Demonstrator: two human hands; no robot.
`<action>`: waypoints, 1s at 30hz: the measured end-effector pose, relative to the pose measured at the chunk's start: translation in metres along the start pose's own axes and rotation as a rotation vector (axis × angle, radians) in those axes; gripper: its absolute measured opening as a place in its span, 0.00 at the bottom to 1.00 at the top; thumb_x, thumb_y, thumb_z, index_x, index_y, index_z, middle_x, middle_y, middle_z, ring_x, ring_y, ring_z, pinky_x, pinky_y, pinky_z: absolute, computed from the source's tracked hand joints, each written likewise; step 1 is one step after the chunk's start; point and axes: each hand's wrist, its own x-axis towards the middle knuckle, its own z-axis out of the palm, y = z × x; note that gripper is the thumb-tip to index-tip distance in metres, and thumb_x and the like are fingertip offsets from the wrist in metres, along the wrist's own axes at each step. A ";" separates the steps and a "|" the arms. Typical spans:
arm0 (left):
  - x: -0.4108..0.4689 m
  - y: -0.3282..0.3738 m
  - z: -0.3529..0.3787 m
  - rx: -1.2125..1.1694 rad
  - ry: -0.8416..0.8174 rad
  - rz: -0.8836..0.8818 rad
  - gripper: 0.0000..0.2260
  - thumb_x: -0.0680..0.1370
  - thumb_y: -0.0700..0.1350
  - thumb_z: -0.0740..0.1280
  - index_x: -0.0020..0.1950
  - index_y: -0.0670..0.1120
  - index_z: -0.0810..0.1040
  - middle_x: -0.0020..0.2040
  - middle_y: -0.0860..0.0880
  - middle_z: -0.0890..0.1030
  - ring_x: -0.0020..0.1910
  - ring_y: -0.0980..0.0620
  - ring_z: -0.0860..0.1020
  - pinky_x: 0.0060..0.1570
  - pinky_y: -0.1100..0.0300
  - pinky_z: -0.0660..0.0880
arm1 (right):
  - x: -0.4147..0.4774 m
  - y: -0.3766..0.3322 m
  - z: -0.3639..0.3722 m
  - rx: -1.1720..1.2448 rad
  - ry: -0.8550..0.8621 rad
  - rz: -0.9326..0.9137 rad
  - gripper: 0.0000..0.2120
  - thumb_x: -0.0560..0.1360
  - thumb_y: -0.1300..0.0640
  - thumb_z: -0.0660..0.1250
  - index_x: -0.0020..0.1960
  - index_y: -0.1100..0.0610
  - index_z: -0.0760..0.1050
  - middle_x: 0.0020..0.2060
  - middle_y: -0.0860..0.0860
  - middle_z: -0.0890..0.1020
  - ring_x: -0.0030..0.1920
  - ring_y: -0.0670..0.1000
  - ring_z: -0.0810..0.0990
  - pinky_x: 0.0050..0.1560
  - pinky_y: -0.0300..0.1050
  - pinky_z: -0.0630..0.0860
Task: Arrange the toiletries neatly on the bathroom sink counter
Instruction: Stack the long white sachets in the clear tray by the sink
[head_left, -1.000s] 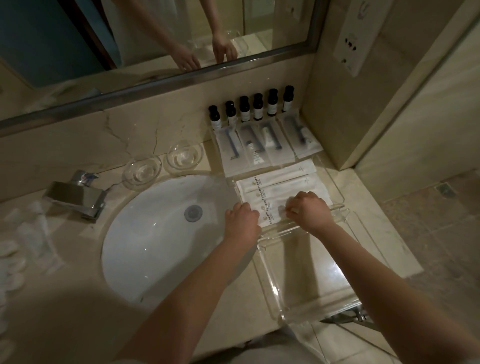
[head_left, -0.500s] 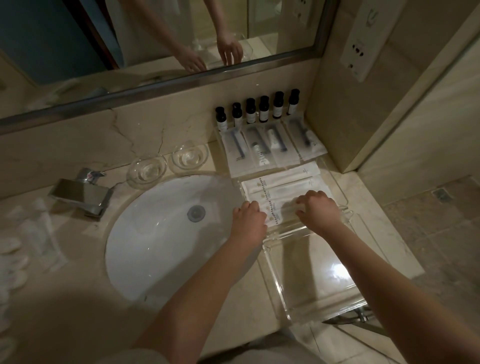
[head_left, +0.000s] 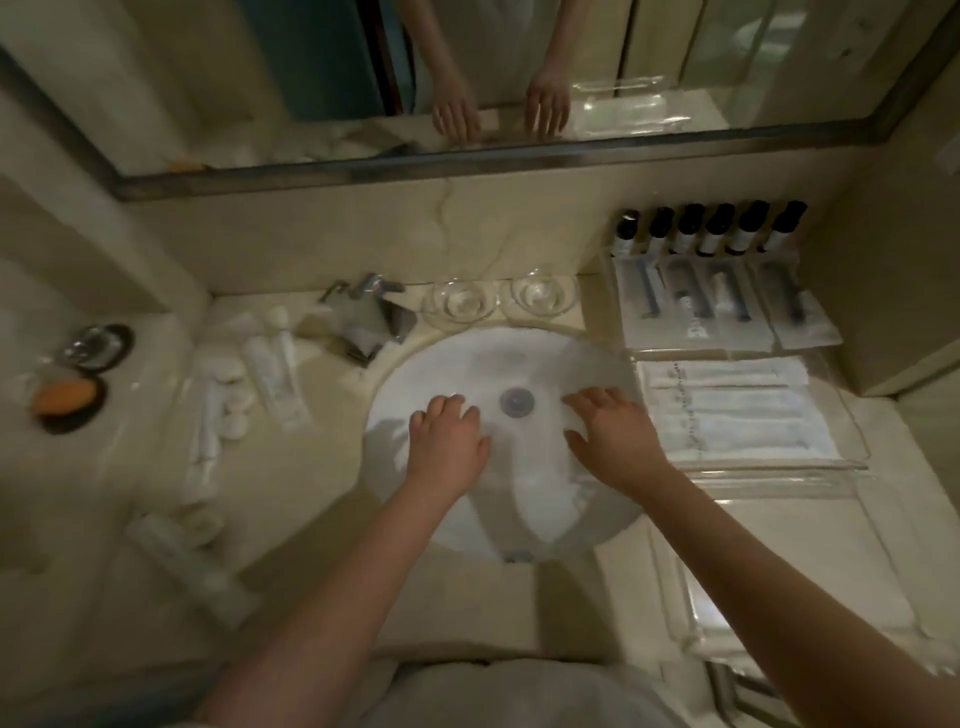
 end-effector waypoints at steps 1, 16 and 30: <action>-0.009 -0.019 0.001 -0.008 -0.003 -0.048 0.19 0.78 0.53 0.59 0.67 0.47 0.71 0.72 0.48 0.66 0.71 0.46 0.62 0.64 0.51 0.62 | 0.004 -0.017 0.003 -0.001 -0.019 -0.039 0.22 0.76 0.51 0.62 0.69 0.54 0.68 0.66 0.54 0.73 0.65 0.58 0.71 0.61 0.52 0.71; -0.140 -0.247 0.021 -0.236 0.041 -0.817 0.22 0.75 0.52 0.64 0.63 0.41 0.70 0.65 0.40 0.70 0.63 0.40 0.68 0.61 0.49 0.69 | 0.053 -0.251 0.058 -0.180 -0.402 -0.521 0.26 0.76 0.51 0.62 0.72 0.54 0.61 0.66 0.56 0.70 0.63 0.58 0.70 0.61 0.53 0.72; -0.172 -0.291 0.026 -0.823 0.097 -1.138 0.14 0.77 0.40 0.62 0.62 0.39 0.71 0.57 0.40 0.78 0.53 0.43 0.78 0.43 0.57 0.73 | 0.090 -0.329 0.090 0.030 -0.436 -0.422 0.23 0.76 0.51 0.64 0.69 0.55 0.66 0.64 0.57 0.73 0.63 0.57 0.73 0.62 0.51 0.72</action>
